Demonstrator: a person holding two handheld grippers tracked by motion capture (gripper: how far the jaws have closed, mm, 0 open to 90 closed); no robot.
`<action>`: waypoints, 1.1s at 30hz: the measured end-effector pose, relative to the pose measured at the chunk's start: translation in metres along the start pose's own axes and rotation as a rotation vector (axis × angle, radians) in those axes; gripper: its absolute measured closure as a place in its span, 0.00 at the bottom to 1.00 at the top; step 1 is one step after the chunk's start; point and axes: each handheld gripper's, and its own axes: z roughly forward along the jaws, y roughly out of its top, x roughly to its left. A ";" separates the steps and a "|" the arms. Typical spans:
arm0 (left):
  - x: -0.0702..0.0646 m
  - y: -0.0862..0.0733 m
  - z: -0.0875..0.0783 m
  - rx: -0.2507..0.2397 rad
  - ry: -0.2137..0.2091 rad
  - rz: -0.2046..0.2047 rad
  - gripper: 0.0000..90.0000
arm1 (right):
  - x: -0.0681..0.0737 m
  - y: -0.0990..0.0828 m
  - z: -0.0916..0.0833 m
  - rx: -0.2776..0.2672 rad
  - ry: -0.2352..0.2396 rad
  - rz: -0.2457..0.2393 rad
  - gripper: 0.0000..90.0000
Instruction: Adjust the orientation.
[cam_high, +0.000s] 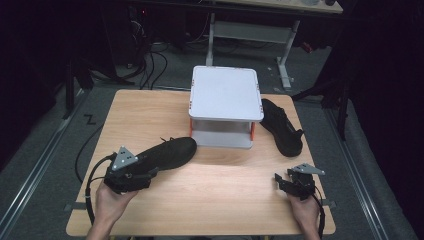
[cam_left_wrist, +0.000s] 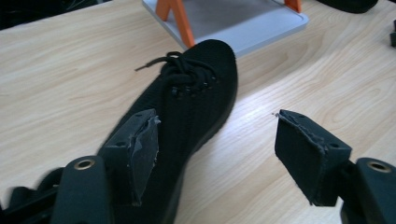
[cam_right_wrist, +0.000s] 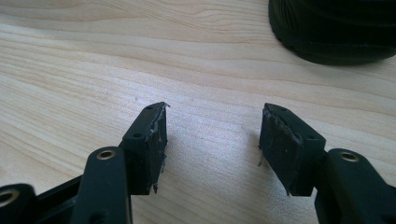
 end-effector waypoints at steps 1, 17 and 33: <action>0.001 0.002 0.000 0.002 0.003 0.001 0.34 | 0.000 0.000 0.000 0.000 0.000 0.000 0.46; 0.034 -0.009 0.016 0.123 0.028 0.030 0.40 | 0.000 0.000 0.000 0.000 0.000 0.001 0.46; 0.036 -0.024 0.041 0.160 0.010 0.103 0.56 | 0.000 0.000 0.000 0.000 -0.003 0.002 0.46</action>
